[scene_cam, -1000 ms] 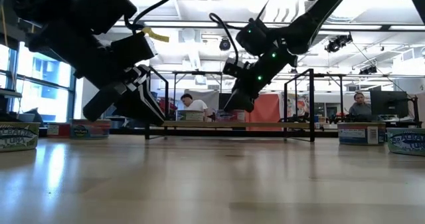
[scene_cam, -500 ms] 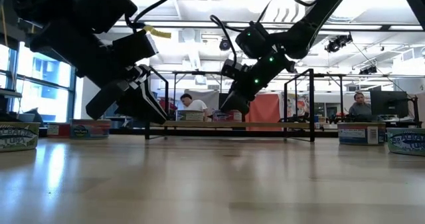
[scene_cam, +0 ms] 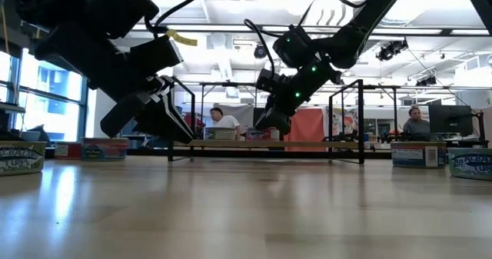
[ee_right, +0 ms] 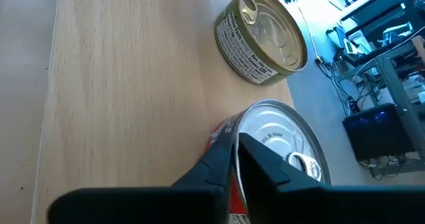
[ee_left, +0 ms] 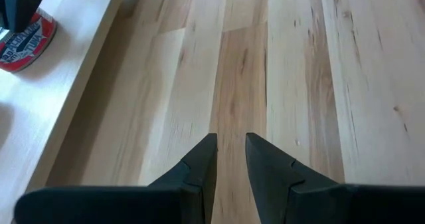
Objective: Stack canned seafood by type on shelf
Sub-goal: Put the red tuna can on the shelf, then put the red tuna can and align with the other red tuna can on the shelf
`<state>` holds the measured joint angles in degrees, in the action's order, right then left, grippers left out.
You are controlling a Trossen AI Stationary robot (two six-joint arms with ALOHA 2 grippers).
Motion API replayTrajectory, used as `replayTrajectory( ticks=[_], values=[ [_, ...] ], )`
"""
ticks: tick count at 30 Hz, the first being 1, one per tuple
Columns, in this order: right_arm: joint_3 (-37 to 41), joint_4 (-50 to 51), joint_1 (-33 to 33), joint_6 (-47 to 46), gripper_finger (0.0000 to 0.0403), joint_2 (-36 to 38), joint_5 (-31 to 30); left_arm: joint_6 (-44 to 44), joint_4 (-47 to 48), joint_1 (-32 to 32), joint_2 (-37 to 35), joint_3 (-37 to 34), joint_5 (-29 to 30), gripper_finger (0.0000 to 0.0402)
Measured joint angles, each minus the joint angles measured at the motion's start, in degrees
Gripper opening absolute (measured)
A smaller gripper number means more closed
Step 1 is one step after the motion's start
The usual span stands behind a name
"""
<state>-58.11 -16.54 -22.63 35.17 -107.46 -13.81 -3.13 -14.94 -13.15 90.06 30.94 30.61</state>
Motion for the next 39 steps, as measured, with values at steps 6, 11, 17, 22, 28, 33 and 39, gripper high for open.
replayTrajectory(
  ticks=[6, 11, 17, 22, 28, 33, 39],
  values=[
    [0.00, -2.40, 0.02, 1.66, 0.0110, 0.00, -5.39, 0.08, 0.00, 0.00, 0.00, 0.00, 0.00, 0.0071],
    [0.00, -3.92, 0.86, 2.83, 0.0151, 0.00, -11.45, 0.25, 0.02, 0.00, 0.00, 0.00, 0.00, 0.0071],
    [0.00, -4.74, 4.23, 2.25, 0.0162, 0.00, -11.81, 1.08, 0.04, 0.00, 0.00, 0.00, 0.00, 0.0071],
    [0.07, -0.24, 10.66, -8.22, 0.0153, 5.48, -15.58, 1.75, 0.36, 0.00, 0.00, 0.00, 0.00, 0.0071],
    [-0.02, 17.15, 23.90, -20.11, 0.0129, 20.07, -14.84, 3.10, 0.25, 0.00, 0.02, 0.00, 0.00, 0.0071],
    [-0.07, 38.19, 34.38, -44.17, 0.0114, 30.80, -16.27, 3.01, -1.77, -0.02, 0.02, -0.04, 0.00, 0.0071],
    [-0.02, 59.89, 47.17, -77.65, 0.0097, 36.91, -11.43, 3.54, -3.01, -1.55, 0.02, -0.04, -0.08, 0.0071]
  ],
)
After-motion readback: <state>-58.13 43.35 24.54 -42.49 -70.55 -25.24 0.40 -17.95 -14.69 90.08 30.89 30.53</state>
